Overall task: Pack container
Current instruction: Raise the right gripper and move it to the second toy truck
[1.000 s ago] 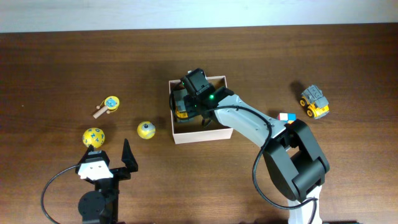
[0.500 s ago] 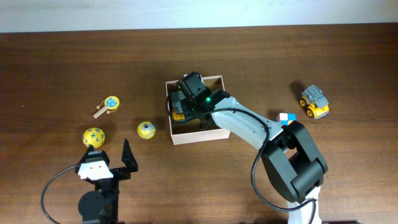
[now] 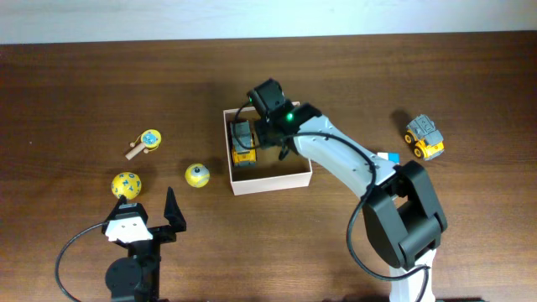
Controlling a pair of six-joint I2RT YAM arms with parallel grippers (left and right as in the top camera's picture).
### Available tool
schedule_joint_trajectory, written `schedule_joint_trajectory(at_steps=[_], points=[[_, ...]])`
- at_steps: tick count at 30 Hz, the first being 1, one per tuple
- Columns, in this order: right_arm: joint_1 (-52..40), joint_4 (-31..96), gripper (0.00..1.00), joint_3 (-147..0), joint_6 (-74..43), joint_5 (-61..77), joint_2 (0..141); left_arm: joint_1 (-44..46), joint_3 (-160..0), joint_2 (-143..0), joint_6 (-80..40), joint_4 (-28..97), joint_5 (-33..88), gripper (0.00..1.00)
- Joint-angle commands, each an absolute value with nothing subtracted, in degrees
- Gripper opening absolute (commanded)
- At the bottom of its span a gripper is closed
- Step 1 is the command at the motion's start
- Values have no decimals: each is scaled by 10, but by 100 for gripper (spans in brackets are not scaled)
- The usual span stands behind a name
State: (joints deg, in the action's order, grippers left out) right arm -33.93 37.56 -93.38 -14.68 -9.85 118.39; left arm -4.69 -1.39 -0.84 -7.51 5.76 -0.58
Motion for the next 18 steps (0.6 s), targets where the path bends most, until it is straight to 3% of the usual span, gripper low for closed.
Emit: schedule_joint_trajectory(at_steps=[1,9,18], points=[[-341,420,39,-1009,-122,-110,1177,-50,-10,-4,-66,56,2,99],[-304,574,39,-1136,-171,-119,1152,-50,-10,-4,-66,56,2,99],[-154,682,43,-1145,-189,-118,1113,-50,-10,-4,-66,56,2,99]])
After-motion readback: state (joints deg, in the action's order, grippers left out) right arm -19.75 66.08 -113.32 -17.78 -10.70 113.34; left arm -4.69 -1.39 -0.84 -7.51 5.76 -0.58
